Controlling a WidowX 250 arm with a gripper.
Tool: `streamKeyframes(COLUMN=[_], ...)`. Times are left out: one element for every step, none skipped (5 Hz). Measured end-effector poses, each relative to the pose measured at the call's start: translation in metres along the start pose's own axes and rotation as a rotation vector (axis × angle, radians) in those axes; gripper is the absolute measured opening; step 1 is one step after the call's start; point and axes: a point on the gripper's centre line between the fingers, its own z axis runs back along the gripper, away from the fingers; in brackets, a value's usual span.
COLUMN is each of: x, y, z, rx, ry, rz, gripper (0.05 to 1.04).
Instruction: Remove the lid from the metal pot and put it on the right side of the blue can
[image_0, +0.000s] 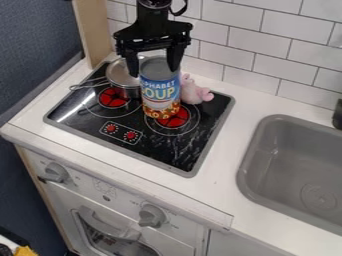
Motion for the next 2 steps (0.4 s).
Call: streamKeyframes(x=[-0.0058,-0.0051], y=[0.0011,0.0053], z=[-0.0123,-0.0131], rx=[0.020,0.023], ry=[0.033,0.042], rz=[-0.004,0.016], gripper=[1.001,1.001])
